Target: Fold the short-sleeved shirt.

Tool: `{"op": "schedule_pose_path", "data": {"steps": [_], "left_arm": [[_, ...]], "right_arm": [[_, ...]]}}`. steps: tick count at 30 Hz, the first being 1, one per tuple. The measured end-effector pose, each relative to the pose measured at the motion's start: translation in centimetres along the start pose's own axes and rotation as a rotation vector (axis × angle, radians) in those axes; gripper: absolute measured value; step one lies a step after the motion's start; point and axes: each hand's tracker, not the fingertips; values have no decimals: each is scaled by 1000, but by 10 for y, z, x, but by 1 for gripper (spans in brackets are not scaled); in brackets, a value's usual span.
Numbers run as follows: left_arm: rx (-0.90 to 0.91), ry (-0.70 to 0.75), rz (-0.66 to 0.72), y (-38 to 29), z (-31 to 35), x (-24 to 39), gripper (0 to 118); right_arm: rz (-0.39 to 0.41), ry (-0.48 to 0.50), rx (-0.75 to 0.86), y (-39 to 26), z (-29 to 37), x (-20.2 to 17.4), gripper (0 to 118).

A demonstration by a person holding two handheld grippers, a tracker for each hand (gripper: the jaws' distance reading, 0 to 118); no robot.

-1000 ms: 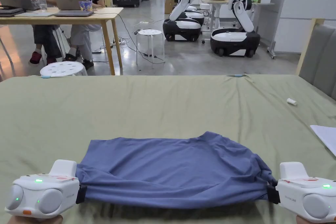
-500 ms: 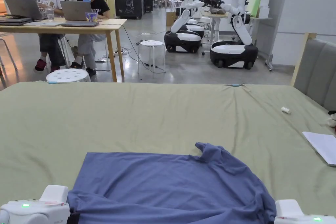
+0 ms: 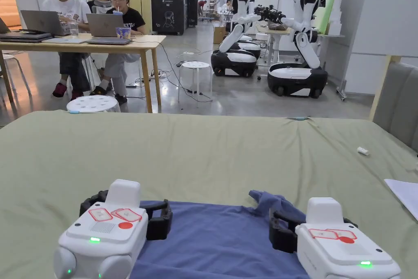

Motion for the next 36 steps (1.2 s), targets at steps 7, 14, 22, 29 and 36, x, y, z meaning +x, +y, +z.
{"op": "schedule_pose_path", "data": {"steps": [7,14,22,29,36], "left_arm": [[-104,33,-24,-24,-22,11,0],[-262,54,54,-48,-64,-23,0],[-369,92,19,-32,-178,-80,8],[-501,150,-45,-24,-302,-97,107],[-652,106,-47,-66,-352,-78,83]], "right_arm": [[6,55,-120,-17,-25,-11,0],[19,30,-135,-22,-49,-2,0],[9,36,-213,-30,-91,20,0],[-9,-35,-274,-41,-122,54,0],[0,-117,-339,-40,-156,89,0]]}}
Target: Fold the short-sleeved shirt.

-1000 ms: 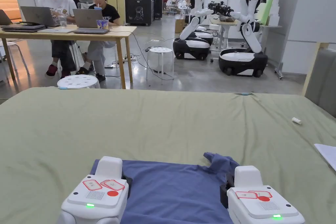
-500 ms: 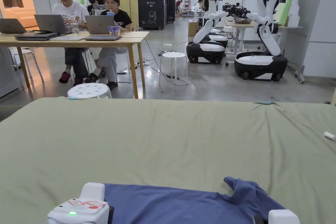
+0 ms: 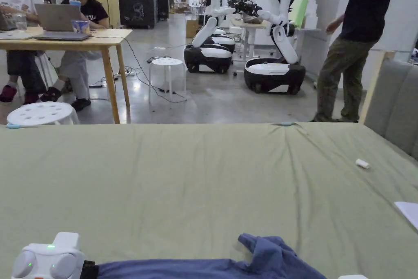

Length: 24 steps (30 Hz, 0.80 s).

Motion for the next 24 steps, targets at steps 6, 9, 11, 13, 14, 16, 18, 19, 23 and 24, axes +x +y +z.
{"op": "schedule_pose_path", "data": {"steps": [6,9,11,13,14,16,18,19,23,24], "left_arm": [[78,-27,-56,3,42,5,1],[110,-71,-36,3,59,2,1],[126,-63,-54,3,68,3,1],[129,-71,-59,4,72,2,1],[129,-74,-58,3,74,1,1],[125,-74,-56,1,78,0,1],[122,-78,-51,-2,82,-3,1],[127,-84,-45,-4,88,-4,1],[187,-78,-23,-17,125,-10,1],[210,-76,-15,-23,139,-13,1]], "right_arm": [[-37,20,-56,44,-76,22,67],[6,17,-114,59,-118,30,105],[31,-1,-199,67,-120,28,88],[74,30,-313,63,-127,28,77],[79,66,-382,60,-128,27,51],[32,111,-389,40,-136,32,3],[47,86,-363,45,-115,29,3],[38,146,-363,42,-117,33,3],[54,35,-192,50,-58,36,3],[30,42,-150,51,-33,36,3]]}}
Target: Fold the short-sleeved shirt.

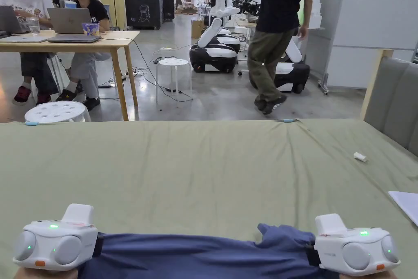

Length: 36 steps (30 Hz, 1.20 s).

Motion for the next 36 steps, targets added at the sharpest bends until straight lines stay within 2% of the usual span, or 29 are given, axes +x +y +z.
{"op": "schedule_pose_path", "data": {"steps": [2,6,12,19,22,23,24,25,26,27,28,31,33,34,36], "left_arm": [[47,6,11,-5,31,-2,1],[117,-5,27,-30,98,-8,1],[117,-15,19,-98,158,-18,1],[-86,-12,76,-192,140,-22,1],[-85,-22,103,-203,135,-25,2],[-73,-23,116,-200,139,-27,4],[-46,-17,133,-194,145,-28,23],[-11,13,138,-185,151,-25,52],[17,39,127,-176,157,-21,84],[57,59,112,-166,164,-12,114],[103,59,92,-155,170,-2,118],[202,-27,57,-124,188,37,117],[262,-78,58,-114,195,64,116],[294,-78,53,-113,197,77,113],[320,-58,50,-116,197,96,92]], "right_arm": [[2,-37,74,-8,39,-3,3],[10,-26,129,-29,97,-3,3],[10,-19,157,-95,159,-6,3],[0,37,-33,-169,124,-20,3],[3,48,-64,-178,117,-23,5],[2,49,-57,-173,127,-23,13],[-6,60,-31,-165,136,-25,43],[-16,60,24,-157,146,-27,74],[-19,37,78,-147,156,-32,94],[-20,41,127,-133,175,-42,104],[-27,44,179,-123,185,-51,104],[-26,33,307,-101,189,-83,110],[-6,84,331,-96,185,-106,113],[-10,77,328,-97,184,-118,112],[-15,77,341,-102,183,-137,96]]}}
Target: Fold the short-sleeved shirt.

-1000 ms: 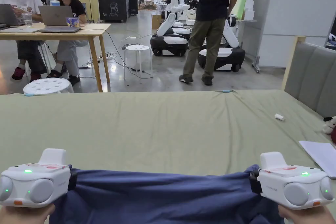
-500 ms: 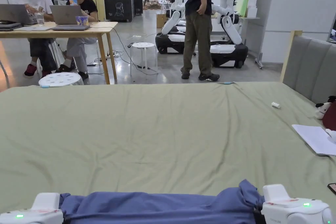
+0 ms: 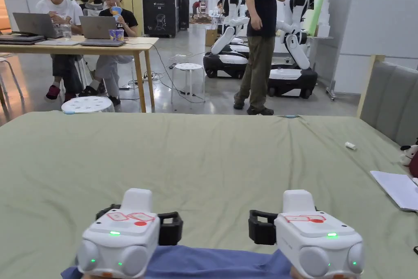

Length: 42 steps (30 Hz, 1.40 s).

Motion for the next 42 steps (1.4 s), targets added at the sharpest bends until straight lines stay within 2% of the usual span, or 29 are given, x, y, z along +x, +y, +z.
{"op": "schedule_pose_path", "data": {"steps": [1,2,3,4,5,7,10,15,16,17,18,19,20,22,25,28,30,34,35,36,38,39,41,42], "left_arm": [[21,1,0,-6,1,8,85],[21,2,-5,-8,2,13,85],[24,6,-36,-11,0,18,40],[29,28,-79,-14,-2,20,1],[30,68,-100,-14,0,21,0],[-17,-2,-69,-14,-3,9,0],[-29,32,-13,-23,0,-21,0],[-111,17,186,-56,-7,-101,0],[-140,8,236,-65,-10,-118,7],[-163,11,276,-75,-11,-134,30],[-175,11,308,-85,-13,-149,78],[-193,12,351,-95,-17,-164,109],[-215,6,402,-103,-20,-178,118],[-191,-17,540,-119,-23,-209,117],[-244,-146,797,-143,-41,-243,118],[-219,-393,1104,-174,-63,-253,118],[-154,-488,1151,-173,-76,-250,118],[-281,-670,1133,-156,-108,-215,118],[-301,-638,1118,-153,-111,-211,114],[-320,-594,1090,-147,-113,-205,90],[-369,-425,1067,-145,-116,-201,9],[-395,-370,1053,-145,-117,-209,9],[-335,-416,1019,-142,-106,-215,8],[-319,-394,1013,-137,-99,-219,8]], "right_arm": [[-12,22,11,-4,0,-6,89],[-28,46,10,-7,0,-11,89],[-45,67,-1,-8,1,-18,46],[-36,56,4,-11,1,-23,8],[-26,27,19,-12,4,-28,1],[17,55,33,-14,2,-30,1],[55,18,48,-12,1,-37,0],[83,-3,47,-15,-7,-56,0],[91,-3,43,-16,-10,-63,0],[92,2,36,-17,-14,-69,0],[85,11,27,-18,-18,-75,0],[80,25,19,-20,-21,-81,0],[83,32,13,-21,-25,-87,0],[95,35,1,-23,-33,-98,0],[95,52,-22,-24,-41,-109,0],[108,47,-31,-26,-48,-115,0],[109,47,-39,-24,-53,-116,0],[110,43,-45,-23,-57,-116,0],[113,40,-45,-22,-56,-117,0],[111,42,-49,-21,-56,-116,0],[109,46,-53,-21,-58,-116,0],[113,44,-55,-20,-56,-116,0],[110,46,-54,-19,-54,-116,0],[106,55,-55,-19,-53,-116,0]]}}
